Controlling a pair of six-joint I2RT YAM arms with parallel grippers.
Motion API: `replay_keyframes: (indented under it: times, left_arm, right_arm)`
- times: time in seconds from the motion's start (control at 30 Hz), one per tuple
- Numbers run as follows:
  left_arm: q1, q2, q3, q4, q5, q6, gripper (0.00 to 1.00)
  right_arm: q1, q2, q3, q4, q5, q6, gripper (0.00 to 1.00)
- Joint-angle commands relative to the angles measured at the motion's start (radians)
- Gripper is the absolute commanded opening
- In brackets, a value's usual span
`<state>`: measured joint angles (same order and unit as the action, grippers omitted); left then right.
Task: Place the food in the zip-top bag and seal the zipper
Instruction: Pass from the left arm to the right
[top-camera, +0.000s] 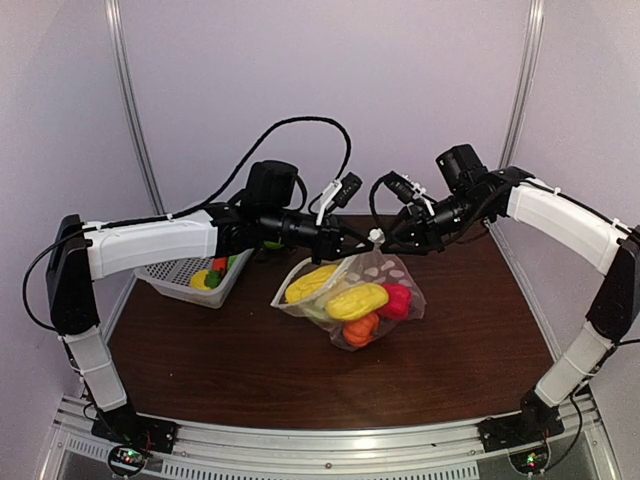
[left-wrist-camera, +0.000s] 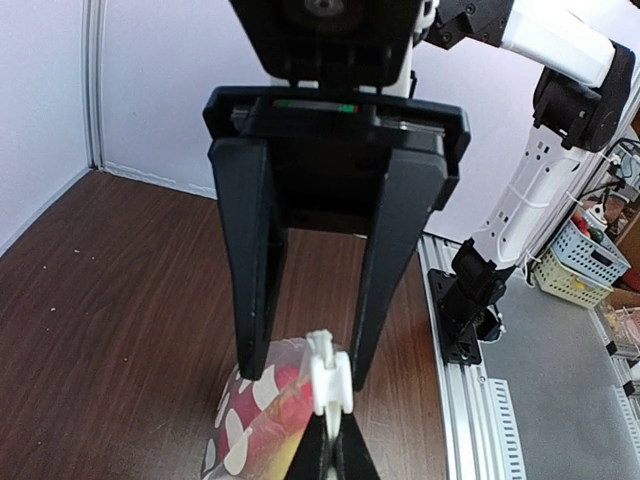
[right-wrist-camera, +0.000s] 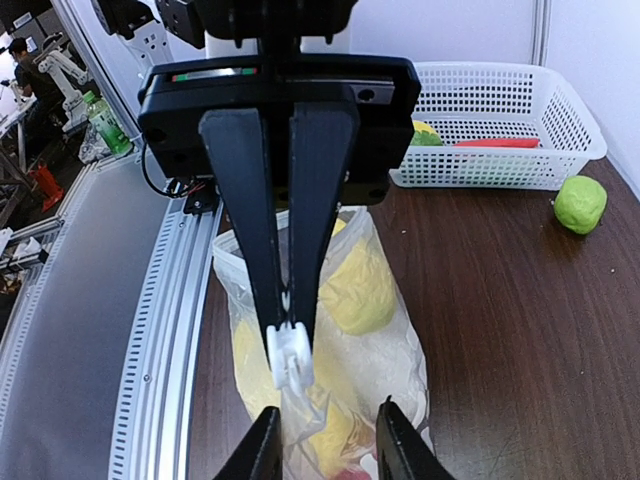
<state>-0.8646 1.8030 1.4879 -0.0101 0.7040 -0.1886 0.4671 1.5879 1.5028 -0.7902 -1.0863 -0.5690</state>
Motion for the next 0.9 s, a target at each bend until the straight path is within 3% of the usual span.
replay_keyframes:
  times: [0.0, 0.1, 0.4, 0.5, 0.6, 0.7, 0.77, 0.87]
  left_arm:
    - [0.007, -0.013, 0.044, 0.061, 0.045, 0.016, 0.00]
    - [0.008, -0.011, 0.047, 0.057, 0.050, 0.014, 0.00]
    - [0.007, -0.004, 0.055, 0.047, 0.058, 0.000, 0.00]
    - [0.008, -0.004, 0.057, 0.048, 0.052, -0.004, 0.00]
    - [0.007, -0.001, 0.058, 0.046, 0.034, -0.013, 0.00]
    - [0.006, -0.002, 0.050, 0.070, 0.007, -0.029, 0.26]
    - [0.006, -0.006, 0.035, 0.129, 0.002, -0.056, 0.33]
    - [0.005, -0.006, 0.040, 0.179, 0.010, -0.071, 0.34]
  right_arm:
    - [0.004, 0.006, 0.017, -0.034, -0.042, -0.029, 0.28]
    - [0.006, 0.006, 0.015, 0.007, -0.051, 0.004, 0.22]
    - [0.022, -0.001, 0.017, 0.058, -0.056, 0.050, 0.21]
    - [0.030, -0.001, 0.014, 0.046, -0.059, 0.038, 0.05]
    - [0.031, -0.012, 0.009, 0.045, -0.065, 0.032, 0.00]
    - [0.031, -0.040, -0.005, 0.073, -0.056, 0.048, 0.00]
    - [0.031, -0.058, -0.020, 0.111, -0.049, 0.077, 0.00]
    - [0.030, -0.068, -0.029, 0.133, -0.045, 0.095, 0.00]
